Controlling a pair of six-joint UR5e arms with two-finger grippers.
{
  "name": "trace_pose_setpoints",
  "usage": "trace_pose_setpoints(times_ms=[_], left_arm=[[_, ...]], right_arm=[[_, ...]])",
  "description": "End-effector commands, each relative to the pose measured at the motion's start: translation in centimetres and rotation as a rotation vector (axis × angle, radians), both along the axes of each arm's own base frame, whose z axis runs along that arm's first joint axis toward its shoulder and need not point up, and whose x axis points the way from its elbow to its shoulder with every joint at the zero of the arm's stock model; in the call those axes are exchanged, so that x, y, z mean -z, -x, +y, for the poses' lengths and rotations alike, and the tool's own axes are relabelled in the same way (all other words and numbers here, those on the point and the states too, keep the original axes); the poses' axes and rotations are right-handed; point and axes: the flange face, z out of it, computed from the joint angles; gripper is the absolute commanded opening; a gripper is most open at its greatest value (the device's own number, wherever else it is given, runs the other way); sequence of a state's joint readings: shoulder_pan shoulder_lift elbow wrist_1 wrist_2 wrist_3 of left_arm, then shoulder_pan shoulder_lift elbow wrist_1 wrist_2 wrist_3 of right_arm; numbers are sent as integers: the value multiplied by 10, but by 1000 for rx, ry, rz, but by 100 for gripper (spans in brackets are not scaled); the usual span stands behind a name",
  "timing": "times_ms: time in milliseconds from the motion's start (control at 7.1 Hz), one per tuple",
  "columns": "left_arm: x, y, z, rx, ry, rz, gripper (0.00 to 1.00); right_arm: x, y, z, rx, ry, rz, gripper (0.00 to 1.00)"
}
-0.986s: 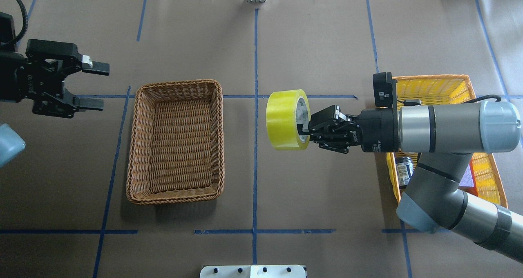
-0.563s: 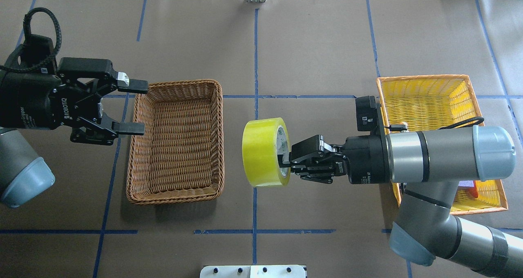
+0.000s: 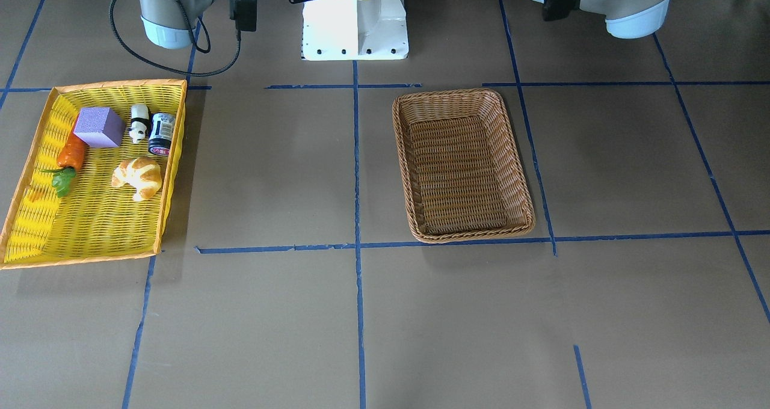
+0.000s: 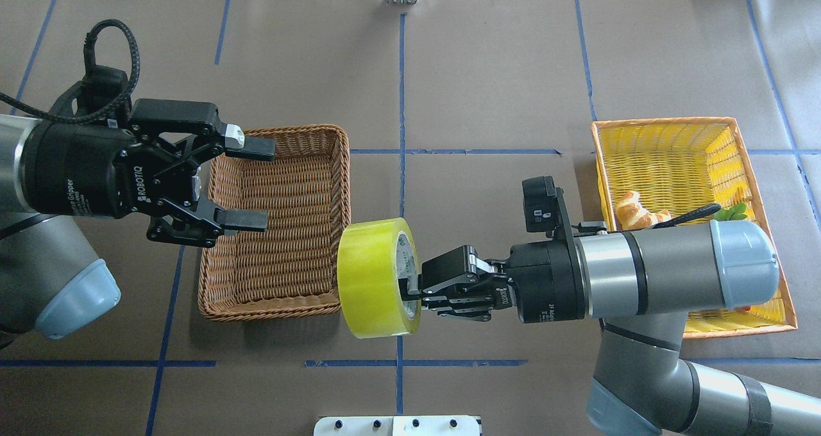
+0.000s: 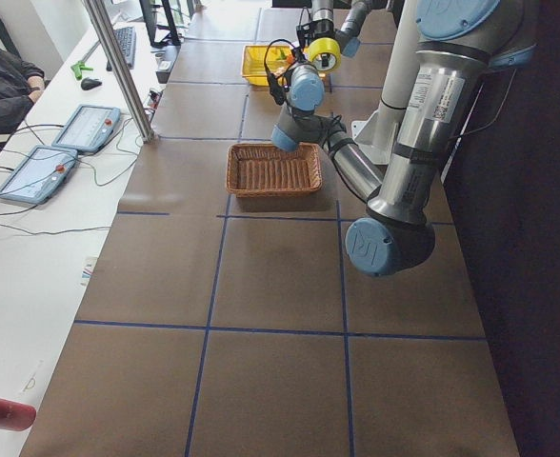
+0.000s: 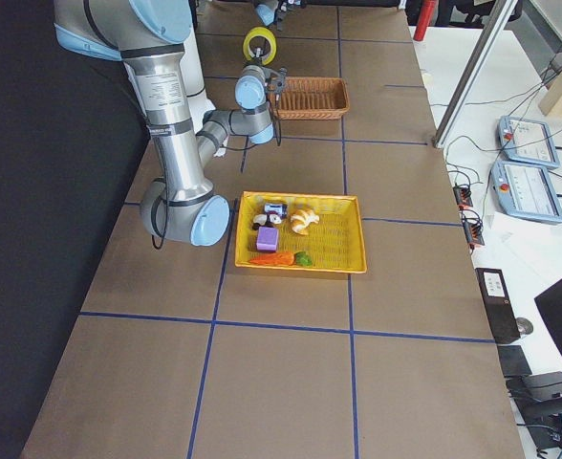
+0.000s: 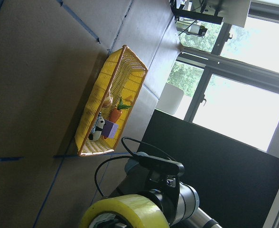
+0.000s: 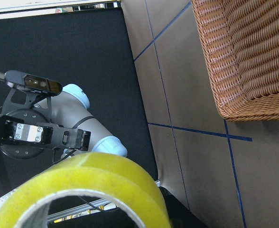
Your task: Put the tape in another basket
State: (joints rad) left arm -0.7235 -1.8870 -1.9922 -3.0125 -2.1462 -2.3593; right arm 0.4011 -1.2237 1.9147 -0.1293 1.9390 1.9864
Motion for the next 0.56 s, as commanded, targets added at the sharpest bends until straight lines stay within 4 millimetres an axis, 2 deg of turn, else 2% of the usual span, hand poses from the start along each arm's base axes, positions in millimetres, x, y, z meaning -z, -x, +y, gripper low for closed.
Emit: trace_pose_setpoints(times_ms=[0, 423], left_arm=[[7, -23, 20, 12, 50, 120, 100], [5, -29, 28, -21, 108, 173, 100]], right_arm=[[4, 1, 1, -4, 2, -10, 1], [7, -1, 1, -15, 5, -23, 2]])
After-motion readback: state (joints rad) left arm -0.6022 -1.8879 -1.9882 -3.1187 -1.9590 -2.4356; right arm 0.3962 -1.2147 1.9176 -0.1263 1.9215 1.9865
